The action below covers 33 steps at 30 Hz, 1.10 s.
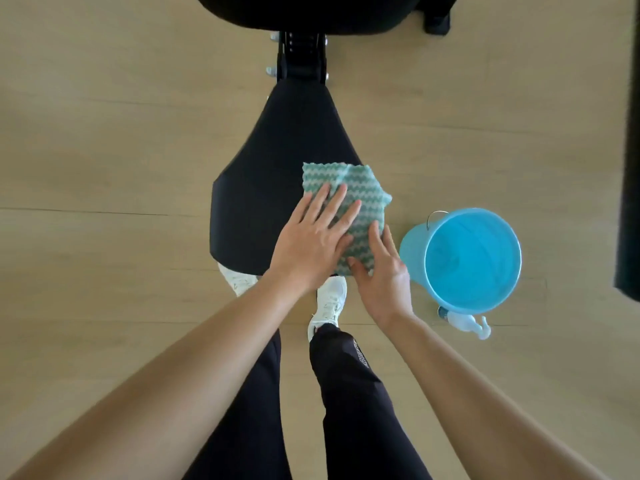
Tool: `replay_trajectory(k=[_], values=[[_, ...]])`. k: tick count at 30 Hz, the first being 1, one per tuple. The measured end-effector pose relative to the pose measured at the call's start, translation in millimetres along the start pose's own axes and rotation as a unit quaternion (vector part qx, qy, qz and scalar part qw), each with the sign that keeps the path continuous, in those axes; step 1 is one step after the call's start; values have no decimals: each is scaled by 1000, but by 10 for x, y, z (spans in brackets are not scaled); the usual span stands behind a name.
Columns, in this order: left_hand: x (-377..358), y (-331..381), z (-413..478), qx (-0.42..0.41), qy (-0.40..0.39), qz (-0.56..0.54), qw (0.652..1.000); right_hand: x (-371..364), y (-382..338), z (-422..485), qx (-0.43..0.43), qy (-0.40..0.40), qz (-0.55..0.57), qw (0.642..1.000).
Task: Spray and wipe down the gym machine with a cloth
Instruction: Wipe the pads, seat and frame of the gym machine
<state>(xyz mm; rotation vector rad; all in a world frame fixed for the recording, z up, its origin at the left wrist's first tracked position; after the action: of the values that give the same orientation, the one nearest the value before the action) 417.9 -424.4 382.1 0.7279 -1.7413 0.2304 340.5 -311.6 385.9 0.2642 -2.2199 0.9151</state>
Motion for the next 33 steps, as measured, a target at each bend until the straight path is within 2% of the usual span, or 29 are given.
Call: replay_trajectory(k=[3,5,8,14,18,24,30,33], values=[[-60,-134,-331,64,6,3,998,-138,-215,-134,94,14,-123,988],[-54,-302,-468,104,13,-1,994,-257,-430,-107,155,6,-157,975],[-26,-661,-502,153,20,-4,988,-399,-760,141,173,-40,-160,971],[186,-1293,77,206,-10,-43,978,-488,-1205,918,217,-53,-268,937],[256,-1418,332,217,-35,-76,973,-425,-1288,1236,217,-71,-303,925],[177,-1465,-223,264,-8,-78,961,-652,-1319,763,253,-94,-324,907],[-113,-1216,-933,336,14,-219,916,-945,-1260,180,288,-100,-327,895],[-194,-1022,-1068,312,31,-164,935,-914,-1089,-36,299,-75,-297,904]])
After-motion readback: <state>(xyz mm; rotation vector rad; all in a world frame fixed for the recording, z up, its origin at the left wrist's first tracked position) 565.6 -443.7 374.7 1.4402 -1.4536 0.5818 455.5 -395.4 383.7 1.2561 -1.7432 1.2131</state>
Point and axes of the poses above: each hand's wrist, its own z-axis towards the middle knuckle, its own x-axis out of the back of the hand, y = z × x, the point moved 8 cm from there along z, towards the middle knuckle, and after that the axes turned 4 degrees about x, right-handed, at the moved point
